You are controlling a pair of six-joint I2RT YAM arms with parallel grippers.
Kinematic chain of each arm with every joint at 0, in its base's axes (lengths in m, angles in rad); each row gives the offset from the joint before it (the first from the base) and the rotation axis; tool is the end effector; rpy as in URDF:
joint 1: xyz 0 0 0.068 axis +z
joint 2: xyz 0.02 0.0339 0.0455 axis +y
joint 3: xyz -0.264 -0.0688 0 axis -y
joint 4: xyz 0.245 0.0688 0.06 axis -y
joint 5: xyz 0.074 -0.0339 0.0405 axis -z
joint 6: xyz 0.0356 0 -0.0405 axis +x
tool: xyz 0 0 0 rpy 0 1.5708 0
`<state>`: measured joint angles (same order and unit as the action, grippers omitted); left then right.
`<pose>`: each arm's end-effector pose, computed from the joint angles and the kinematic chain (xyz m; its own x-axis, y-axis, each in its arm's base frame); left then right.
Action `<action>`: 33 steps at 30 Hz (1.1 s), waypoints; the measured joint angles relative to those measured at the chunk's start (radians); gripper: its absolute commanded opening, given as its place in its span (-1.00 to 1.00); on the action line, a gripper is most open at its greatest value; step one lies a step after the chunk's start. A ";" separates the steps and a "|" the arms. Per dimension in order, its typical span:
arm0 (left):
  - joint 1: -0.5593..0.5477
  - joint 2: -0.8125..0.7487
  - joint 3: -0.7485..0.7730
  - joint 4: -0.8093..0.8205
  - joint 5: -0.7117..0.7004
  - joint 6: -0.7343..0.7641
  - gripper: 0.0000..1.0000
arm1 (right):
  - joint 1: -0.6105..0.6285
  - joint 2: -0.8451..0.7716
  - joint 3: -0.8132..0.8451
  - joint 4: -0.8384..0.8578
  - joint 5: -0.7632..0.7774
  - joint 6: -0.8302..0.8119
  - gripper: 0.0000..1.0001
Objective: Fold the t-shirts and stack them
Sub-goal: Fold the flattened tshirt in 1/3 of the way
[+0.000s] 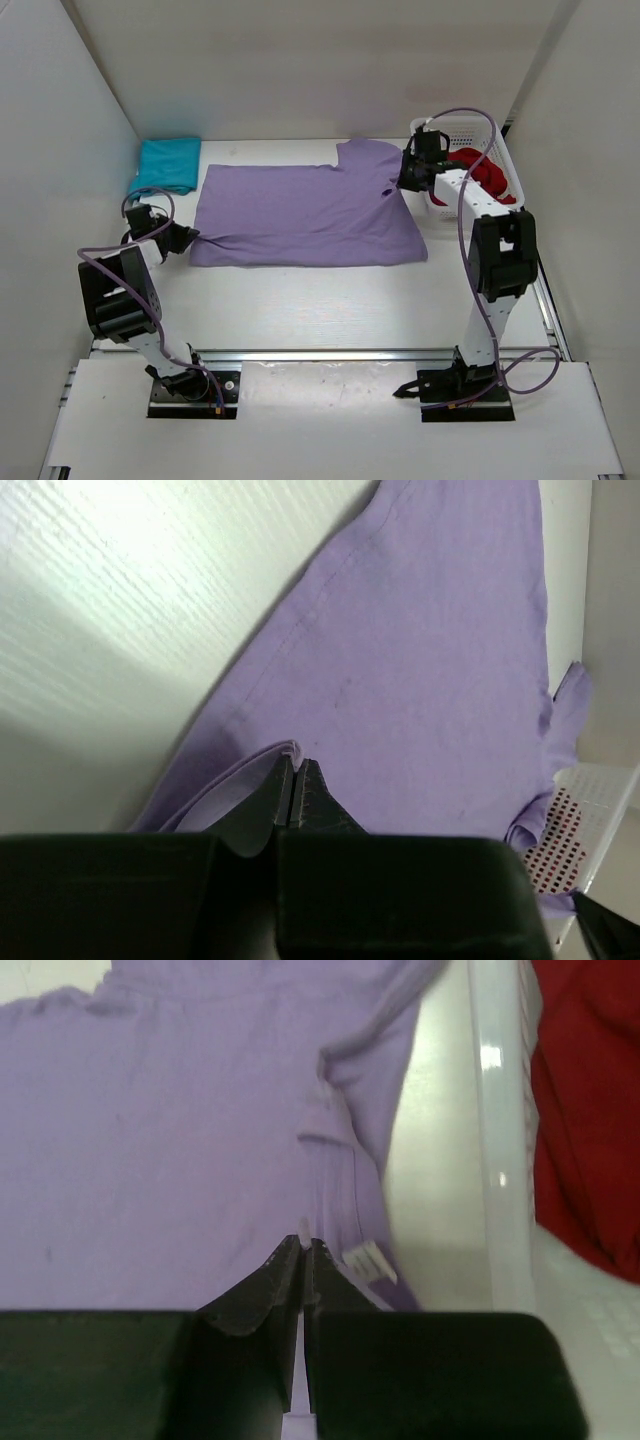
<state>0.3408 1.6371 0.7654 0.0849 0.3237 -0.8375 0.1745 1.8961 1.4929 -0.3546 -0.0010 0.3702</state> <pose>0.3027 0.0953 0.1517 -0.3685 -0.8781 -0.3053 -0.5663 0.4725 -0.6754 0.4263 0.0752 0.2474 -0.6941 0.2450 -0.6769 0.0824 0.9612 0.2634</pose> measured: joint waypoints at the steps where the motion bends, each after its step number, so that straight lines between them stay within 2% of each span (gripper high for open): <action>1: -0.001 0.008 0.009 -0.006 -0.003 0.006 -0.99 | 0.001 0.024 0.029 -0.001 0.000 -0.007 -1.00; 4: -0.001 0.013 0.031 -0.027 -0.011 0.025 -0.91 | 0.002 0.094 0.113 -0.015 0.000 -0.025 -0.99; 7: -0.001 0.019 0.057 -0.042 -0.018 0.048 -0.73 | 0.002 0.178 0.219 -0.029 0.001 -0.037 -1.00; 10: -0.005 0.036 0.090 -0.062 -0.024 0.075 -0.36 | 0.002 0.254 0.321 -0.059 0.005 -0.053 -0.99; 11: -0.006 0.040 0.100 -0.068 -0.024 0.082 -0.01 | 0.002 0.277 0.351 -0.069 0.007 -0.058 -1.00; 12: -0.007 0.041 0.109 -0.073 -0.025 0.095 0.11 | 0.002 0.291 0.370 -0.077 0.008 -0.060 -0.94; 15: -0.006 0.032 0.122 -0.089 -0.024 0.107 0.12 | 0.002 0.303 0.389 -0.096 0.004 -0.059 -0.51; 17: -0.003 0.002 0.105 -0.093 -0.029 0.115 0.03 | 0.002 0.297 0.389 -0.106 -0.001 -0.057 -0.44; 19: 0.000 -0.065 0.055 -0.099 -0.039 0.126 -0.07 | 0.003 0.269 0.363 -0.107 -0.004 -0.050 -0.46; 20: 0.000 -0.098 0.026 -0.099 -0.040 0.131 -0.08 | 0.003 0.236 0.327 -0.100 -0.008 -0.040 -0.61; 21: 0.000 -0.137 -0.009 -0.102 -0.042 0.135 -0.09 | 0.007 0.187 0.265 -0.084 -0.013 -0.028 -0.86; 22: 0.000 -0.159 -0.035 -0.103 -0.042 0.136 -0.09 | 0.009 0.124 0.190 -0.072 -0.023 -0.013 -0.96; 27: 0.015 -0.154 -0.157 -0.100 -0.016 0.135 0.09 | 0.029 -0.274 -0.284 0.083 -0.045 0.087 -1.00; 29: 0.029 -0.137 -0.166 -0.107 0.006 0.127 0.04 | 0.031 -0.399 -0.438 0.135 -0.061 0.116 -0.88; 32: 0.028 -0.121 -0.151 -0.110 0.002 0.137 -0.05 | -0.013 -0.510 -0.639 0.215 -0.080 0.150 -0.42; 33: 0.025 -0.112 -0.143 -0.111 0.002 0.141 -0.07 | -0.037 -0.524 -0.695 0.227 -0.082 0.158 -0.37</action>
<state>0.3660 1.5249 0.6224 -0.0265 0.3252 -0.6968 0.1371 1.3720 0.7975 -0.1272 -0.0830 0.5278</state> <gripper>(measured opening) 0.485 0.243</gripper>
